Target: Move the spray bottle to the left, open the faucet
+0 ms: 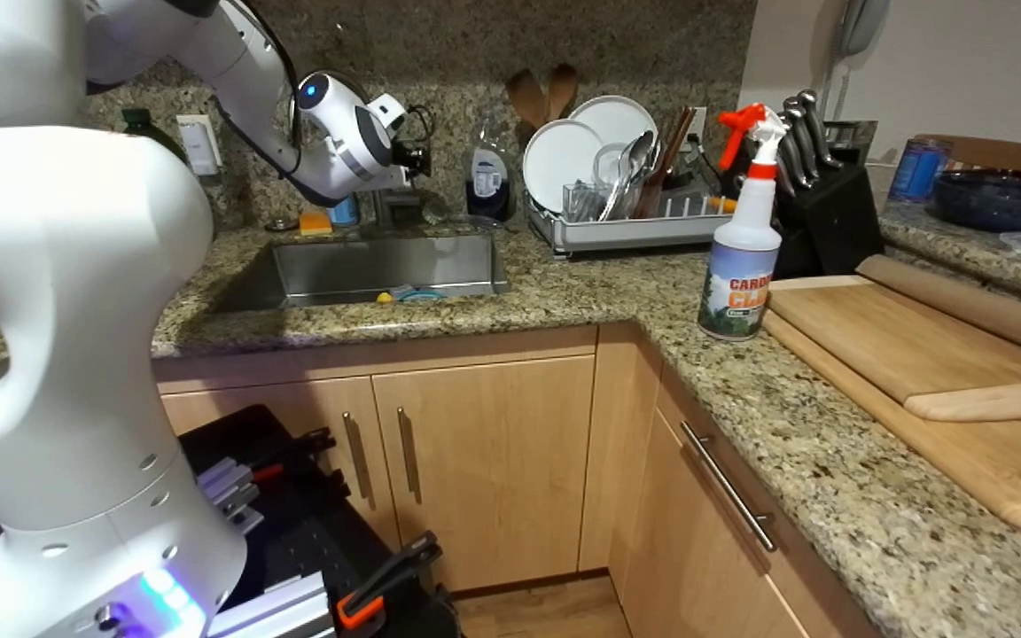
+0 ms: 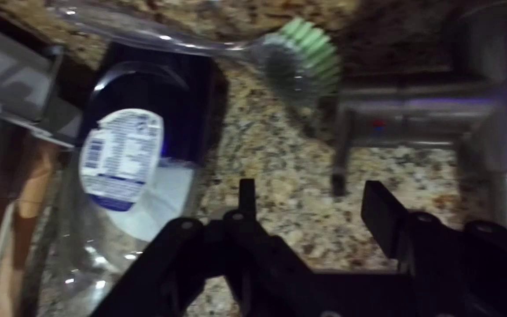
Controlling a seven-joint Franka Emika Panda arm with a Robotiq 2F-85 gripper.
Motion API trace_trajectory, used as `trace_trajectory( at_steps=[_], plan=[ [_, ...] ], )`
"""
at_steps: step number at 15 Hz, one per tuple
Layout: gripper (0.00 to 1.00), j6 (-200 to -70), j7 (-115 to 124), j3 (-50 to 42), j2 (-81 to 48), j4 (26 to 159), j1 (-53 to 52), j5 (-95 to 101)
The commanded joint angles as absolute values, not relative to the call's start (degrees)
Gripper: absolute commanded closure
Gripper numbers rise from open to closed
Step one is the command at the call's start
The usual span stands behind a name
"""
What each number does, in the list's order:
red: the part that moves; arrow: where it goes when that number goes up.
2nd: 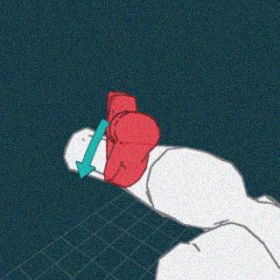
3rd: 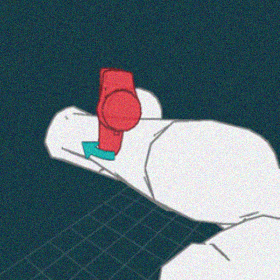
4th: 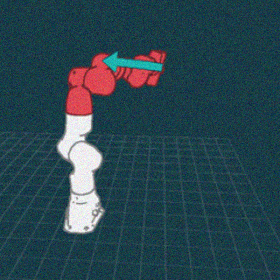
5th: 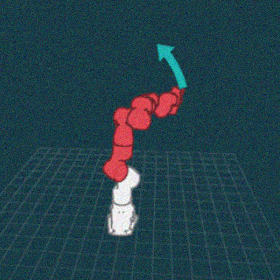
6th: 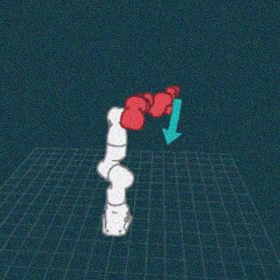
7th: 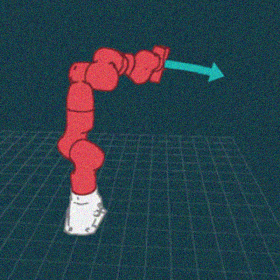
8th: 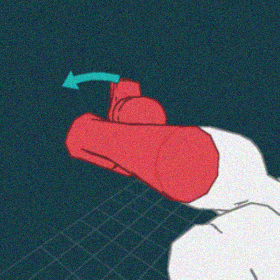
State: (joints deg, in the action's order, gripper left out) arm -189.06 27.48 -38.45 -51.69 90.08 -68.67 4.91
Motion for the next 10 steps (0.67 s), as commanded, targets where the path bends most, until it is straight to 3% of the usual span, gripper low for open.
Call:
trace_trajectory(
  at_steps=[1,6,10],
  plan=[
    [0.04,-184.1,29.8,-53.4,-53.7,96.0,-78.9,1.6],
    [0.0,-170.7,31.4,-68.3,-58.1,104.8,-93.4,-4.4],
    [0.0,-171.5,31.7,-65.3,-56.6,104.1,-92.9,-6.0]
  ],
)
